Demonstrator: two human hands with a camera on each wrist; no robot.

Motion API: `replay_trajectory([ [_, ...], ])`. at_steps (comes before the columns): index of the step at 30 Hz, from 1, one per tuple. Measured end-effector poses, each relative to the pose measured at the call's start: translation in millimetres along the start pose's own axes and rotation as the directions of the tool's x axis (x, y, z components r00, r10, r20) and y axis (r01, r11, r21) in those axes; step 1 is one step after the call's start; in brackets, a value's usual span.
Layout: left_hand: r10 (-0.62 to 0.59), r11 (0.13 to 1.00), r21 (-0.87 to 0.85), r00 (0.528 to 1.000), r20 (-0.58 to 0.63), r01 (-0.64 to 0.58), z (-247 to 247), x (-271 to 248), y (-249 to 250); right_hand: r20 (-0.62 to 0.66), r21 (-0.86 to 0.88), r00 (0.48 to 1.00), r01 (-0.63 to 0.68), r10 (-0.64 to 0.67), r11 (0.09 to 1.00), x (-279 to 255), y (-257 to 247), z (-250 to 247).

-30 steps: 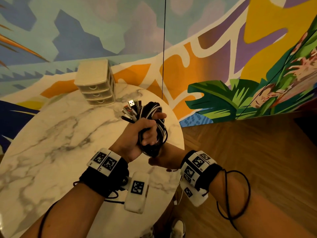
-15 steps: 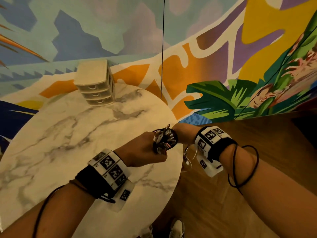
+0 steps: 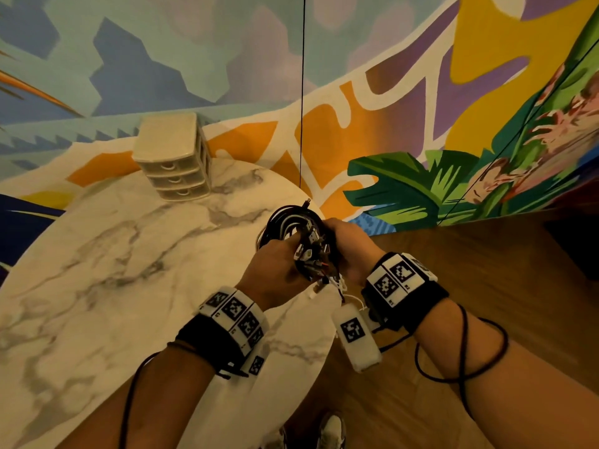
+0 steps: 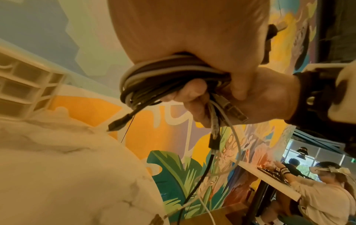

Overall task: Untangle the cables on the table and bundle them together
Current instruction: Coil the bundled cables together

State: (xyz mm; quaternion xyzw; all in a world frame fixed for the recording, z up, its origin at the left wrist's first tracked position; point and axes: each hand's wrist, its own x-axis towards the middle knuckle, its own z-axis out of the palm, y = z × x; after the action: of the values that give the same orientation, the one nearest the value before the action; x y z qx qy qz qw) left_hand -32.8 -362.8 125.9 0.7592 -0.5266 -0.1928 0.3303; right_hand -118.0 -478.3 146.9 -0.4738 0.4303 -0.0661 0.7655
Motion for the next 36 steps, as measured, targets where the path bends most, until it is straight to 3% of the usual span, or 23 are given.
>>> replay_trajectory([
  [3, 0.02, 0.999, -0.031, 0.997, -0.071, -0.022, -7, 1, 2, 0.165, 0.141, 0.986, 0.005, -0.028, 0.99, -11, 4, 0],
  [7, -0.089, 0.982, -0.175, 0.992, -0.093, 0.072, -18, 7, 12, 0.323, 0.271, 0.928, 0.095, -0.184, 0.958, -19, 12, 5],
  [11, -0.155, 0.972, -0.179, 0.988, 0.017, 0.156, -21, 8, 12, 0.231, 0.174, 0.951, 0.167, -0.205, 0.97, -17, 13, 11],
  [15, -0.253, 0.952, -0.196, 0.965, -0.074, 0.235, -17, 7, 4, 0.172, 0.015, 0.969, 0.179, -0.179, 0.984, -17, 15, 17],
  [19, -0.383, 0.826, -0.481, 0.918, -0.099, 0.293, -21, 8, 5, 0.327, 0.126, 0.924, 0.165, -0.198, 0.978, -21, 16, 8],
  [22, -0.465, 0.683, -0.667, 0.881, -0.084, 0.297, -25, 9, 8, 0.416, 0.118, 0.861, 0.267, -0.292, 0.956, -20, 24, 7],
  [24, -0.542, 0.525, -0.786, 0.84, -0.014, 0.326, -23, 9, 12, 0.328, -0.004, 0.858, 0.421, -0.396, 0.907, -17, 30, 14],
  [26, -0.566, 0.402, -0.851, 0.822, 0.059, 0.338, -22, 9, 16, 0.21, -0.207, 0.816, 0.575, -0.538, 0.792, -13, 34, 19],
  [28, -0.547, 0.356, -0.866, 0.83, 0.109, 0.35, -24, 9, 15, 0.18, -0.34, 0.76, 0.643, -0.624, 0.686, -9, 34, 20],
  [32, -0.5, 0.283, -0.89, 0.847, 0.181, 0.357, -31, 6, 9, 0.247, -0.404, 0.71, 0.694, -0.659, 0.596, -8, 31, 17],
  [36, -0.491, 0.265, -0.898, 0.851, 0.187, 0.35, -31, 2, 9, 0.287, -0.476, 0.653, 0.732, -0.701, 0.487, -7, 31, 17],
])
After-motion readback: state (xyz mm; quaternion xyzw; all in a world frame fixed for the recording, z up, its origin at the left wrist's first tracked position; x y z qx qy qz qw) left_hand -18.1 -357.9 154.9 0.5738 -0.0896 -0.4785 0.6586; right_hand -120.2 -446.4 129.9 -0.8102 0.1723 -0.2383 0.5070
